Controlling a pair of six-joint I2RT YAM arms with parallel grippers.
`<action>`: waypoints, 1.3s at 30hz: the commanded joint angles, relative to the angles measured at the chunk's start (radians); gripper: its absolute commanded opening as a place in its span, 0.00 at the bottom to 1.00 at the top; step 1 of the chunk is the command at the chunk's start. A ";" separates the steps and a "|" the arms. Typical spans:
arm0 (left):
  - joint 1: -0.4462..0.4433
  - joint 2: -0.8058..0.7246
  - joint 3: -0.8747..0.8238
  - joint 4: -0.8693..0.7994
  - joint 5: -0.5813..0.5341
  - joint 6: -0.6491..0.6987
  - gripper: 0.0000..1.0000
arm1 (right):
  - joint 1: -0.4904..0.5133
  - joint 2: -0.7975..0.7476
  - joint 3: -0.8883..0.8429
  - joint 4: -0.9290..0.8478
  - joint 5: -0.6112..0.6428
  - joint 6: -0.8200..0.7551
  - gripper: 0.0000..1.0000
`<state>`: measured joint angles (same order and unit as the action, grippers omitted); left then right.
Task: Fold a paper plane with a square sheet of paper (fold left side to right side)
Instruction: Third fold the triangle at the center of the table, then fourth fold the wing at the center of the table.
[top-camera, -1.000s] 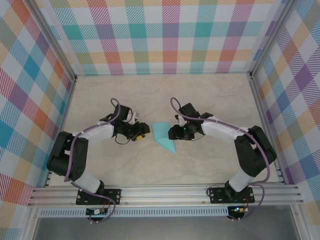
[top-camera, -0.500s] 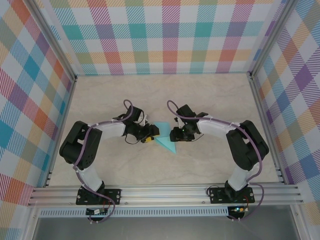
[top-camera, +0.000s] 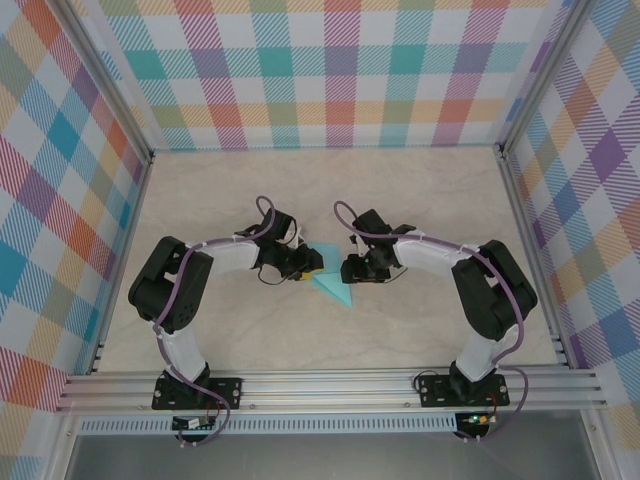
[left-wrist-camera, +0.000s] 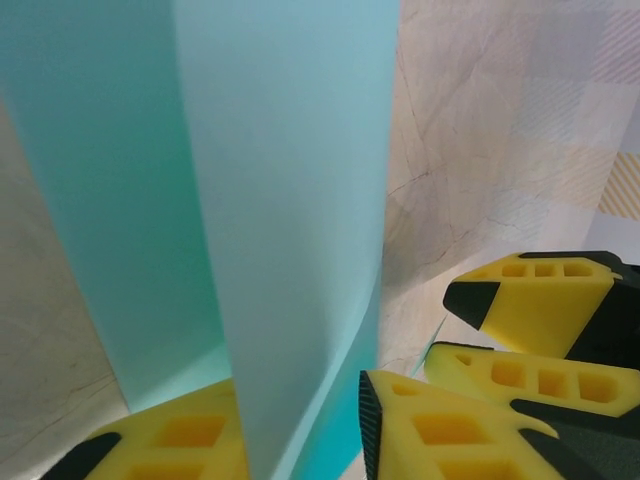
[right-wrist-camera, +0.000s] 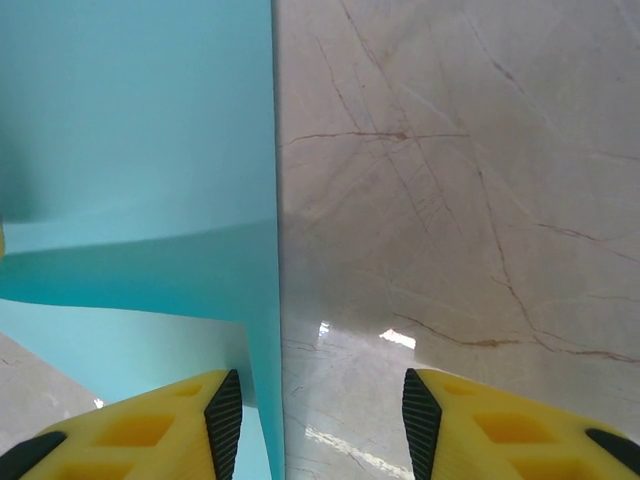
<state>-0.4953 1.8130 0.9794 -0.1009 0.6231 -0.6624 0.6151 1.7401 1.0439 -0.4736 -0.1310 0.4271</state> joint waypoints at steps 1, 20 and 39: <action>-0.011 -0.010 0.015 -0.008 -0.010 0.002 0.27 | -0.005 -0.041 0.021 -0.028 0.038 -0.029 0.52; -0.012 -0.020 0.036 -0.026 -0.016 -0.024 0.30 | 0.360 -0.220 -0.117 0.137 0.423 -0.047 0.62; -0.012 -0.024 0.080 -0.075 -0.019 -0.033 0.31 | 0.435 -0.026 -0.064 0.202 0.595 -0.179 0.52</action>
<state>-0.4961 1.8130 1.0309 -0.1410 0.6083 -0.6922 1.0409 1.6958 0.9558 -0.2913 0.4129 0.2710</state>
